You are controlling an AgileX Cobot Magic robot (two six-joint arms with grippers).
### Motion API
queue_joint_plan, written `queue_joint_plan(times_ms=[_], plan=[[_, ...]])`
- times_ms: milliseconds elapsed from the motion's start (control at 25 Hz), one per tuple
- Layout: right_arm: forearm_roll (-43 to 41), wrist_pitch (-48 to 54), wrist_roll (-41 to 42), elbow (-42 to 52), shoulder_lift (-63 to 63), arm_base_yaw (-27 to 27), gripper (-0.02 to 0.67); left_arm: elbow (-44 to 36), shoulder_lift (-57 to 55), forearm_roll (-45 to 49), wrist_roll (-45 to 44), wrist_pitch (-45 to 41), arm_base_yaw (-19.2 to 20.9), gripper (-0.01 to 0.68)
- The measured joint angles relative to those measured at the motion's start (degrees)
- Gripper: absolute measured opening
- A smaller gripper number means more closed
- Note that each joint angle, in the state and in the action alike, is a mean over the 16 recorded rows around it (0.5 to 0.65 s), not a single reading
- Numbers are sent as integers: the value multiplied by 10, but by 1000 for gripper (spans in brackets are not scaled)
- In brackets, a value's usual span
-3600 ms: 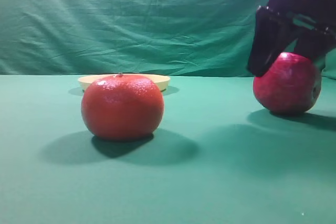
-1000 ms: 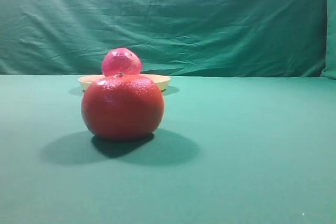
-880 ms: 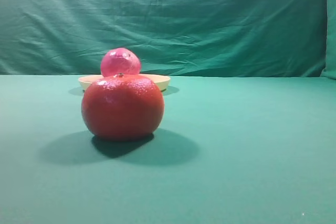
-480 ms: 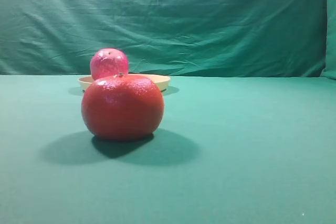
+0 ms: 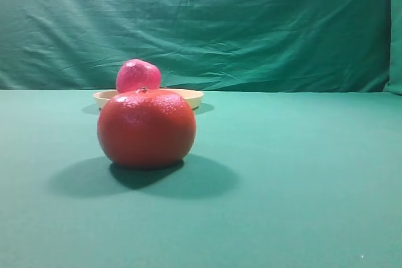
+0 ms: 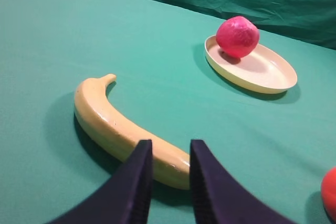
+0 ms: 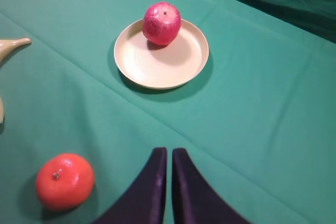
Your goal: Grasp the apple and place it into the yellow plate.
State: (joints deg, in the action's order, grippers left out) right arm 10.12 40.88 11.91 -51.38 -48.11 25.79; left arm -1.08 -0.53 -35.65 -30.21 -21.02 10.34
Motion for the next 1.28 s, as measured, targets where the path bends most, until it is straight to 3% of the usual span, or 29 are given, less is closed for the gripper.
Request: queue_joint_plan(times_ms=[560, 880, 1280], plan=[[-18, 1, -6, 69, 121, -17, 0, 0, 0, 0, 0, 0, 0, 157], [-26, -78, -21, 147, 194, -81, 0, 0, 0, 0, 0, 0, 0, 157], [-26, -163, -30, 320, 345, -170, 0, 0, 0, 0, 0, 0, 0, 157]])
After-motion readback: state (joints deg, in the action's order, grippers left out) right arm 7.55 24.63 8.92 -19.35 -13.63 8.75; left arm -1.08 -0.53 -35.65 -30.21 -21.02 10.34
